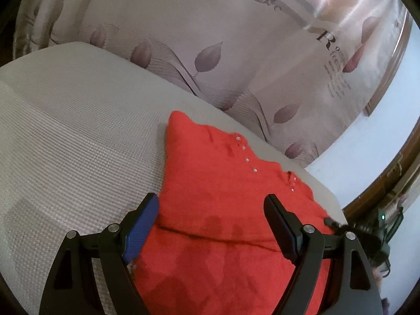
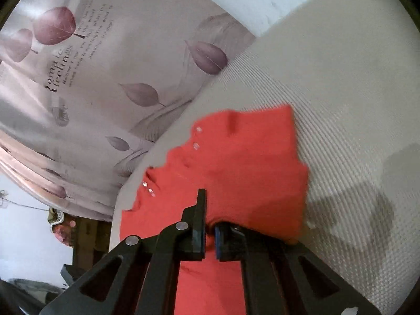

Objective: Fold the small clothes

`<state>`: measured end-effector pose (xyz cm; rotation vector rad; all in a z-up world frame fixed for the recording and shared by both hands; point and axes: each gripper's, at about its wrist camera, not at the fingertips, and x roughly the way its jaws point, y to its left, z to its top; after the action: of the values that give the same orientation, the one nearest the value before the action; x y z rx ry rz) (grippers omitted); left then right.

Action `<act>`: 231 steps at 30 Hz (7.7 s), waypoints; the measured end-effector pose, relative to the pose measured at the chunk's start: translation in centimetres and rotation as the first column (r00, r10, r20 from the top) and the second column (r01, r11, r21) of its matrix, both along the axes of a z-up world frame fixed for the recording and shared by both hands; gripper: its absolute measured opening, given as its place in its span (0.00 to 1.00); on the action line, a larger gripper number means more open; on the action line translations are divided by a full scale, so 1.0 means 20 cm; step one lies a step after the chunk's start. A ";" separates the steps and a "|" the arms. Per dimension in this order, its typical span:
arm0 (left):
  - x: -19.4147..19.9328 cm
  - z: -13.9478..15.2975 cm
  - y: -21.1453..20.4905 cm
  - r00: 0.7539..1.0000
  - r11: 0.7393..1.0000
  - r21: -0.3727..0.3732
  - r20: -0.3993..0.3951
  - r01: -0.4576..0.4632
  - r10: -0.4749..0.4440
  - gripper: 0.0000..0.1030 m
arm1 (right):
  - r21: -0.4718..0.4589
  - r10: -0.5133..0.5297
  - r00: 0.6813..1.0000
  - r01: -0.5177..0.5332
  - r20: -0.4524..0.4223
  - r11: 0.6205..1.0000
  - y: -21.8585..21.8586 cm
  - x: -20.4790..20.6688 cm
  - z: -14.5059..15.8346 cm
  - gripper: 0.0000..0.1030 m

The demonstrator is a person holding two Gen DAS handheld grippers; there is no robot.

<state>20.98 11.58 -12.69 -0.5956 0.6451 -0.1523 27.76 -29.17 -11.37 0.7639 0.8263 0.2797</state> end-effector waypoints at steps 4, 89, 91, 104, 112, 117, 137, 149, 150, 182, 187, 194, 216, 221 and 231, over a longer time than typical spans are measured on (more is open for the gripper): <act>-0.08 0.03 0.05 0.999 0.995 -0.081 0.001 0.052 -0.052 0.80 | -0.035 0.017 1.000 -0.017 0.009 0.999 0.02 0.01 0.00 0.10; 0.68 -0.09 0.25 0.980 0.916 0.389 -0.199 0.098 -0.020 0.15 | -0.318 0.034 0.999 -0.044 -0.035 0.947 -0.09 0.26 0.00 0.02; 0.69 -0.10 0.28 0.977 0.928 0.362 -0.212 0.091 -0.013 0.15 | -0.336 0.028 0.999 -0.037 -0.033 0.941 -0.08 0.26 0.00 0.02; -0.29 0.23 0.27 0.962 0.918 0.287 -0.080 0.273 -0.261 0.63 | -0.065 0.140 0.987 -0.135 0.084 0.989 -0.22 -0.57 0.15 0.47; -0.87 0.17 0.09 0.916 0.885 0.238 -0.092 0.400 -0.390 0.65 | -0.199 0.264 0.965 -0.259 -0.001 0.945 -0.02 -1.36 -0.03 0.59; -0.99 0.12 0.06 0.923 0.895 0.225 -0.089 0.385 -0.374 0.65 | -0.188 0.254 0.966 -0.242 0.045 0.952 -0.01 -1.49 -0.05 0.59; -1.22 -0.15 0.23 0.878 0.823 -0.382 -0.061 0.419 -0.475 0.64 | -0.100 0.356 0.931 -0.348 0.076 0.932 0.18 -1.49 -0.18 0.10; -1.15 -0.09 0.15 0.882 0.845 -0.318 -0.053 0.430 -0.469 0.66 | 0.009 0.284 0.956 -0.285 0.069 0.958 0.06 -1.51 -0.21 0.15; -1.15 -0.08 0.13 0.879 0.849 -0.291 -0.052 0.441 -0.475 0.66 | 0.006 0.286 0.955 -0.288 0.072 0.958 0.07 -1.50 -0.21 0.18; -1.16 -0.08 0.08 0.872 0.873 -0.169 -0.108 0.458 -0.478 0.52 | -0.041 0.349 0.937 -0.348 0.029 0.937 0.20 -1.52 -0.18 0.27; -1.14 -0.08 0.02 0.872 0.876 -0.139 -0.111 0.461 -0.477 0.04 | -0.110 0.362 0.932 -0.358 0.016 0.927 0.26 -1.52 -0.19 0.10; -1.22 0.04 -0.09 0.912 0.901 0.146 -0.104 0.408 -0.396 0.06 | -0.008 0.367 0.926 -0.367 0.085 0.930 0.23 -1.54 -0.14 0.09; -1.15 0.45 -0.22 0.933 0.804 0.526 0.052 0.277 -0.355 0.06 | 0.044 0.340 0.911 -0.359 0.235 0.932 0.22 -1.45 0.21 0.09; -1.12 0.46 -0.23 0.936 0.809 0.520 0.049 0.274 -0.348 0.06 | 0.041 0.335 0.912 -0.354 0.237 0.934 0.22 -1.42 0.24 0.09; -1.08 0.51 -0.11 0.945 0.887 0.369 0.061 0.278 -0.321 0.06 | 0.063 0.327 0.912 -0.352 0.250 0.934 0.25 -1.39 0.29 0.09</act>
<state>-0.69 9.43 -2.55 -0.1305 0.6254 -0.3515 -0.11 -24.08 -5.57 0.6671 0.7188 0.7194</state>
